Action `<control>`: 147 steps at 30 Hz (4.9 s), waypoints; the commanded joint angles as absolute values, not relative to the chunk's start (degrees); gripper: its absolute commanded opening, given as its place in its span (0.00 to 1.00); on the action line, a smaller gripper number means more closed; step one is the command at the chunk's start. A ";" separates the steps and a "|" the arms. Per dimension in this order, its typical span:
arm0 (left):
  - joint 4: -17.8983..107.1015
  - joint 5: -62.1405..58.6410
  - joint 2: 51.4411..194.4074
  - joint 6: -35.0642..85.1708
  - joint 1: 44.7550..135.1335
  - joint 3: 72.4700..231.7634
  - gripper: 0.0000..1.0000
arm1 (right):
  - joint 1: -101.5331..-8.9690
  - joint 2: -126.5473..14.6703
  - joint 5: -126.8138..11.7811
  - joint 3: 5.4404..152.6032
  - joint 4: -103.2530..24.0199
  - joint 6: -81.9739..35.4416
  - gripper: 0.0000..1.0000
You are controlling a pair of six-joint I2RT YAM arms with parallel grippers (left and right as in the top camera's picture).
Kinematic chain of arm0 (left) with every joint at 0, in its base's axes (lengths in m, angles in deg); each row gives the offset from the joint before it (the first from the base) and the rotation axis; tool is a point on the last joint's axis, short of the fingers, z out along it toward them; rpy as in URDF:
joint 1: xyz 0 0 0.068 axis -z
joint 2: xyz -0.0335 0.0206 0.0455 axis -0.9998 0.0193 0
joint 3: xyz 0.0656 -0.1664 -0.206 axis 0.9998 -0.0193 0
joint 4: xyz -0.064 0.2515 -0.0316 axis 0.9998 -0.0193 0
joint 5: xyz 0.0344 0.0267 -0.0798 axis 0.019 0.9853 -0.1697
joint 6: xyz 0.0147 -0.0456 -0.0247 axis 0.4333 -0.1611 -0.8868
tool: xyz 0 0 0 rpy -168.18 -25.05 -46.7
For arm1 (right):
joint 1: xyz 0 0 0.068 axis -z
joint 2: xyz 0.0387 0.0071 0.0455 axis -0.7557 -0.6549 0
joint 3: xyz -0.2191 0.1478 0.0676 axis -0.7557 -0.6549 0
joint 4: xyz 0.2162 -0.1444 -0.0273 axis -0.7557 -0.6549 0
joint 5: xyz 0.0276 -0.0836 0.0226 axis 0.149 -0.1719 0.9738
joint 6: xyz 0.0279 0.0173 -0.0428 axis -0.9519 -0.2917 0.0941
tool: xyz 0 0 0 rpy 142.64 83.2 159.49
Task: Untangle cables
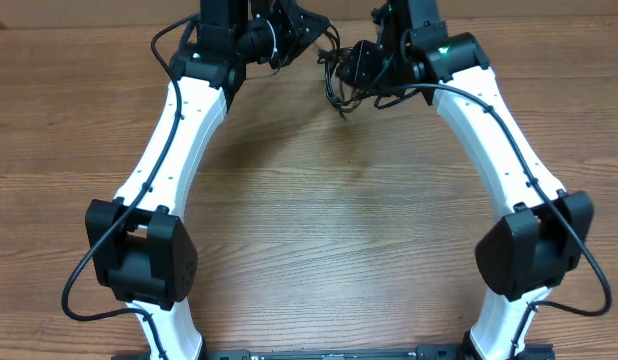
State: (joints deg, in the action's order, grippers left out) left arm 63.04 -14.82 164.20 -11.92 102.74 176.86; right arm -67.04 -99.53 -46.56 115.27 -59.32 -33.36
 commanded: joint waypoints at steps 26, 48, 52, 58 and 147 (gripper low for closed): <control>76.11 -18.80 159.98 -17.95 91.59 179.35 0.04 | -61.60 -108.73 -74.55 107.91 -70.73 -37.89 0.21; 45.12 -0.04 161.43 -1.25 98.41 179.26 1.00 | -56.97 -105.17 -26.77 121.98 -71.71 -17.71 0.07; 42.01 1.18 162.30 -1.21 100.38 179.24 0.99 | -58.30 -105.19 -41.44 121.19 -74.99 -18.22 0.37; 38.58 0.83 166.17 1.48 103.66 179.24 0.98 | -60.27 -105.30 -47.54 118.38 -74.42 -18.39 0.41; 39.32 -7.19 176.92 0.74 103.42 220.53 0.04 | -66.08 -104.69 -45.33 119.53 -48.63 -45.36 0.41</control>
